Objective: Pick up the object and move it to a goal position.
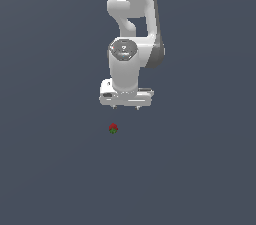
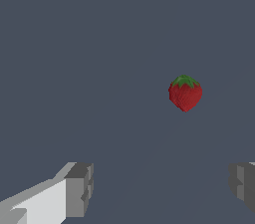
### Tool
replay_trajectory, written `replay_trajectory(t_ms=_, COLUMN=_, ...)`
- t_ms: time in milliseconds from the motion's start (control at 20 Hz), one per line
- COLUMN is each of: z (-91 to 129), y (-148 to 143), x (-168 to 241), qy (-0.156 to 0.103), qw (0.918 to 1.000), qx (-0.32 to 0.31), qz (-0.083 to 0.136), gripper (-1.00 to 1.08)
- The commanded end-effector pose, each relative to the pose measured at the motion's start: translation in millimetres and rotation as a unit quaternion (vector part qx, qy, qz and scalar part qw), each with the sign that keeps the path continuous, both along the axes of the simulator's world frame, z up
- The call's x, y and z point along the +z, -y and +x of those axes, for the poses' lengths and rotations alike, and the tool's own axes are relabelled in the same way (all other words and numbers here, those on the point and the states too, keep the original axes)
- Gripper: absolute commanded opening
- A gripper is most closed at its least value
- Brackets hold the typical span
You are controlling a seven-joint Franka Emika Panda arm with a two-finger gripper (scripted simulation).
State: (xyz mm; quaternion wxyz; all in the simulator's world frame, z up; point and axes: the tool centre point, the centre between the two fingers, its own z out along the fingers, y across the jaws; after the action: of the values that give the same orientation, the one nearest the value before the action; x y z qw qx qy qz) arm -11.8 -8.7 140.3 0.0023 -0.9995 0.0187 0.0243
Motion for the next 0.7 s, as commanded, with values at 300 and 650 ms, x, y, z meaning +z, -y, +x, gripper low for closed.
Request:
replay_trajectory(t_ms=300, z=-1, y=-19, x=6, qy=0.003, qw=0.9998, qx=0.015, qz=0.009, gripper=1.0)
replay_trajectory(t_ms=650, z=-2, y=-28, x=9, qy=0.005, qw=0.9997, qx=0.022, qz=0.013, gripper=1.0)
